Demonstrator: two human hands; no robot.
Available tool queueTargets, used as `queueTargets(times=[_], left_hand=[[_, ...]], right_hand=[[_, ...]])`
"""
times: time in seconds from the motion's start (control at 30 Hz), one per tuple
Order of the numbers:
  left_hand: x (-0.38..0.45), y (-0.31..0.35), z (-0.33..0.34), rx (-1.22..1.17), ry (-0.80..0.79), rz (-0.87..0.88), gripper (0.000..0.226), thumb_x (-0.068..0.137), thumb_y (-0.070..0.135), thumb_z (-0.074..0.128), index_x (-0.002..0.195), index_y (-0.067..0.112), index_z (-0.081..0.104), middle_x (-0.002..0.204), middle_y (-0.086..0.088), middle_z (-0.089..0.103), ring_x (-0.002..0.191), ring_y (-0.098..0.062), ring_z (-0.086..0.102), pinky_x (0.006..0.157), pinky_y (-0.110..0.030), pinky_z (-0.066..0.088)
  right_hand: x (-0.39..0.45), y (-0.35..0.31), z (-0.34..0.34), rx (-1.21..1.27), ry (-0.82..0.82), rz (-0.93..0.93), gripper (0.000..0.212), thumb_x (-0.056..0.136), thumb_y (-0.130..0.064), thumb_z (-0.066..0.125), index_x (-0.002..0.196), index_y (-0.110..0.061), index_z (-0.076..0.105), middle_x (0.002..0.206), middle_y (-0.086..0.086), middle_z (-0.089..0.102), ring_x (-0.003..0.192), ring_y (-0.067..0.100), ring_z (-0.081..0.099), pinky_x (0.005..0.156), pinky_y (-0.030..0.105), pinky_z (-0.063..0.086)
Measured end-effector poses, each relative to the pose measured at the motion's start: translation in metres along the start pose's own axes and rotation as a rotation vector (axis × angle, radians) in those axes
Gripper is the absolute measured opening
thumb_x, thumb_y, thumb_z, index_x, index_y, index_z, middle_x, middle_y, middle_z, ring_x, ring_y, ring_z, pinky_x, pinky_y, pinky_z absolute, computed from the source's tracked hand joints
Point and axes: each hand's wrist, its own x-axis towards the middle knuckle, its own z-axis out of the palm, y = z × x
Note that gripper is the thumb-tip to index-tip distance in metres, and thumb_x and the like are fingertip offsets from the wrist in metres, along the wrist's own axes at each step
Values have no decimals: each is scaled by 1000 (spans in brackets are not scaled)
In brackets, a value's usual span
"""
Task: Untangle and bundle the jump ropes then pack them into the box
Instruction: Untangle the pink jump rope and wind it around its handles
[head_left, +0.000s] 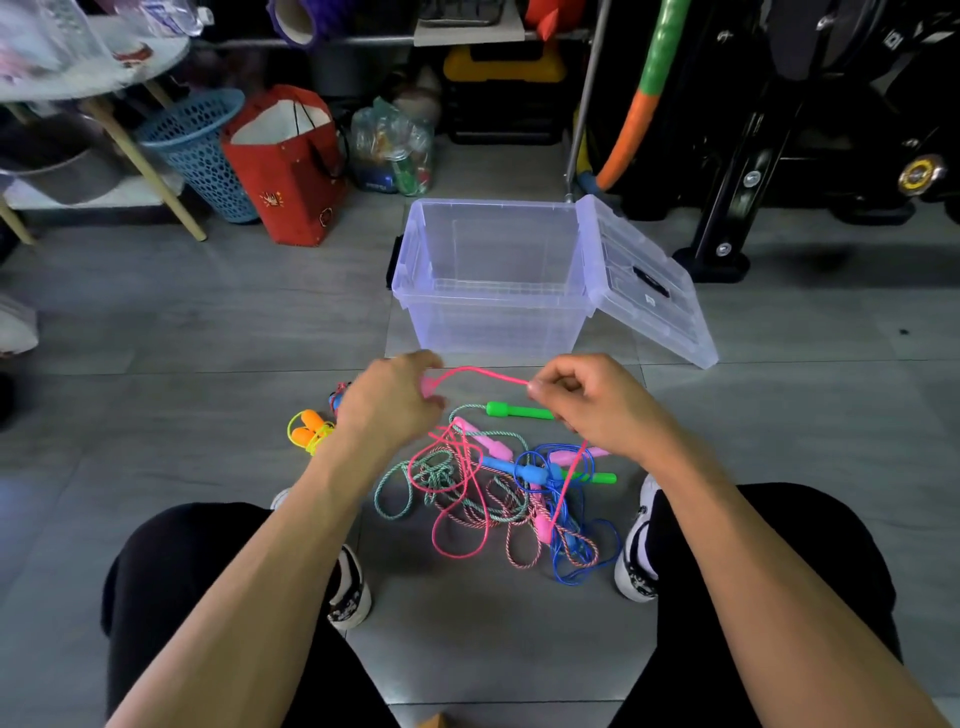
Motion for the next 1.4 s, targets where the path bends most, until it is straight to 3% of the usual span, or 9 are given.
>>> queueTargets(times=[0.13, 0.23, 0.43, 0.53, 0.77, 0.9, 1.1, 1.23, 1.4], left_hand=[[-13, 27, 13, -161, -8, 353, 36, 79, 50, 55, 113, 39, 62, 93, 5, 71, 84, -25, 63, 75, -39, 53], [-9, 25, 18, -214, 103, 275, 18, 81, 43, 61, 96, 33, 65, 83, 4, 71, 79, -24, 63, 71, -40, 53], [-9, 20, 13, -127, -10, 269, 53, 84, 37, 67, 133, 37, 47, 80, -3, 68, 77, -28, 61, 72, -36, 52], [-14, 24, 20, -146, -103, 337, 19, 86, 45, 63, 102, 35, 66, 78, 2, 69, 72, -24, 61, 70, -37, 54], [-2, 10, 2, -45, 234, -4, 14, 89, 33, 61, 87, 20, 65, 80, -5, 65, 77, -33, 59, 65, -33, 47], [4, -13, -6, 2, 121, -195, 10, 86, 26, 59, 89, 22, 67, 85, -6, 67, 77, -32, 60, 65, -30, 43], [-15, 21, 19, 37, 1, 315, 59, 87, 37, 64, 141, 32, 41, 126, -4, 59, 109, -30, 59, 83, -42, 51], [-17, 35, 28, -14, 124, 451, 19, 91, 43, 56, 102, 29, 64, 98, 7, 66, 91, -22, 62, 70, -35, 49], [0, 19, 7, -484, 413, 169, 14, 89, 27, 68, 79, 18, 67, 66, 6, 63, 60, -20, 55, 58, -26, 44]], right_hand=[[1, -2, 8, 22, -59, -25, 16, 94, -20, 63, 78, -17, 65, 51, -16, 54, 50, 2, 46, 52, 17, 37], [2, 0, 11, -1, -61, -26, 17, 93, -23, 63, 77, -18, 66, 58, -10, 57, 57, 8, 51, 59, 27, 42], [4, 6, 5, -153, -26, -6, 15, 91, -23, 64, 77, -24, 69, 54, -16, 57, 52, 0, 47, 54, 20, 37], [4, 7, 8, -136, -56, -36, 15, 92, -26, 64, 79, -21, 71, 63, 7, 60, 57, 9, 45, 55, 33, 38], [3, 8, 2, -165, -21, 71, 23, 92, -28, 62, 70, -23, 63, 50, -16, 58, 45, -3, 49, 53, 21, 40], [0, 10, -13, -186, 40, 68, 25, 92, -29, 64, 68, -23, 61, 45, -21, 54, 42, -2, 46, 46, 11, 33], [0, 11, -2, -180, -12, -25, 19, 90, -27, 66, 73, -20, 66, 58, -3, 56, 54, 8, 44, 57, 30, 38], [1, 3, 6, -125, -17, -58, 18, 91, -27, 65, 77, -15, 68, 58, -1, 57, 55, 8, 45, 55, 31, 39], [-2, 5, -8, -108, 58, 5, 20, 93, -28, 61, 73, -25, 63, 53, -18, 59, 50, 0, 49, 53, 19, 41]])
